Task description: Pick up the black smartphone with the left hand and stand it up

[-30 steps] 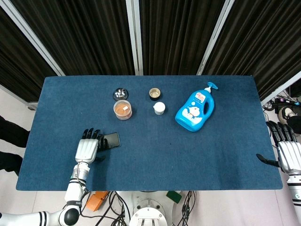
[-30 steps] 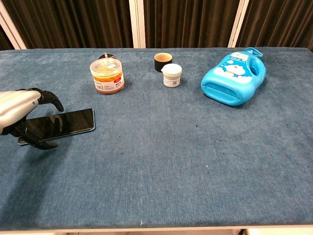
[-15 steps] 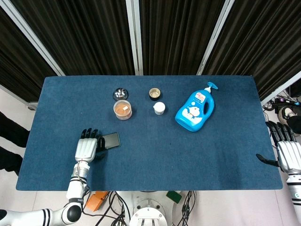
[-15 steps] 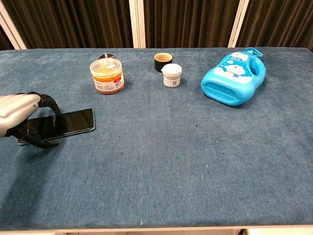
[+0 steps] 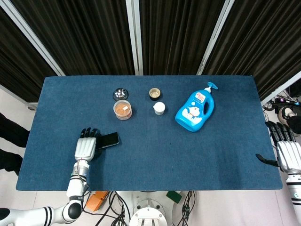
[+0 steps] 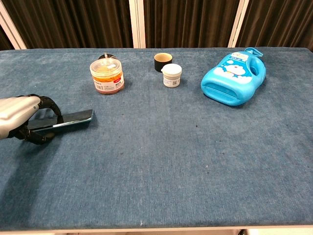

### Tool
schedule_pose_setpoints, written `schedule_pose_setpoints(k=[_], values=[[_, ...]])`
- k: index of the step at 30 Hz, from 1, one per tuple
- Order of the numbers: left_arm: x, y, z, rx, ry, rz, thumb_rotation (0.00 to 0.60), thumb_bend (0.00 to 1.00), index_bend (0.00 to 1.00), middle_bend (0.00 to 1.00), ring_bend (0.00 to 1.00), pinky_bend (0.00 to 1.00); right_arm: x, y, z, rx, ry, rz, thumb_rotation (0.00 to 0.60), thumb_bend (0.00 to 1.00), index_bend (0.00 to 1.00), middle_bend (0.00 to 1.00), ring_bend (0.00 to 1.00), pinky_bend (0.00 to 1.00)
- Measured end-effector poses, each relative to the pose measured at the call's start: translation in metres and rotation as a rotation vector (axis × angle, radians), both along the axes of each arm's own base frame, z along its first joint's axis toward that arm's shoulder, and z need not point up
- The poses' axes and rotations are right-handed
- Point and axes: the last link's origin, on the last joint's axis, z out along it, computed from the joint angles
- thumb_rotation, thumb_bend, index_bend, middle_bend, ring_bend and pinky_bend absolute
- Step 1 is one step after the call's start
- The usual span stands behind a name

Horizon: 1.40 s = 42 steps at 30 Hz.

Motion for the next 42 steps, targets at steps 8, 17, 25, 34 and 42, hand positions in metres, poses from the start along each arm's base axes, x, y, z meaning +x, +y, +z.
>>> schedule_pose_setpoints(k=[8,17,25,34,42], values=[[-0.007,0.002,0.013,-0.024,-0.044,-0.011,0.6,0.6,0.58,0.16,0.01,0.01,0.0,0.003,0.002,-0.007,0.001,-0.002,0.6,0.23,0.04,0.12,0.0,0.07],[-0.017,0.0,0.039,-0.219,-0.128,-0.022,0.6,0.65,0.62,0.17,0.01,0.01,0.001,0.009,0.001,-0.013,-0.003,-0.004,0.6,0.23,0.04,0.12,0.0,0.07],[-0.009,0.005,0.042,-0.331,-0.165,-0.059,0.6,0.64,0.52,0.16,0.01,0.01,0.001,0.013,0.003,-0.019,-0.002,-0.007,0.6,0.23,0.04,0.12,0.0,0.07],[-0.002,0.017,0.043,-0.288,-0.181,-0.084,0.6,0.6,0.26,0.1,0.0,0.01,0.001,0.015,0.004,-0.021,0.0,-0.015,0.6,0.23,0.04,0.12,0.0,0.07],[0.0,0.021,0.049,-0.243,-0.164,-0.096,0.6,0.6,0.22,0.07,0.0,0.01,-0.001,0.015,0.004,-0.022,-0.001,-0.021,0.6,0.23,0.04,0.12,0.0,0.07]])
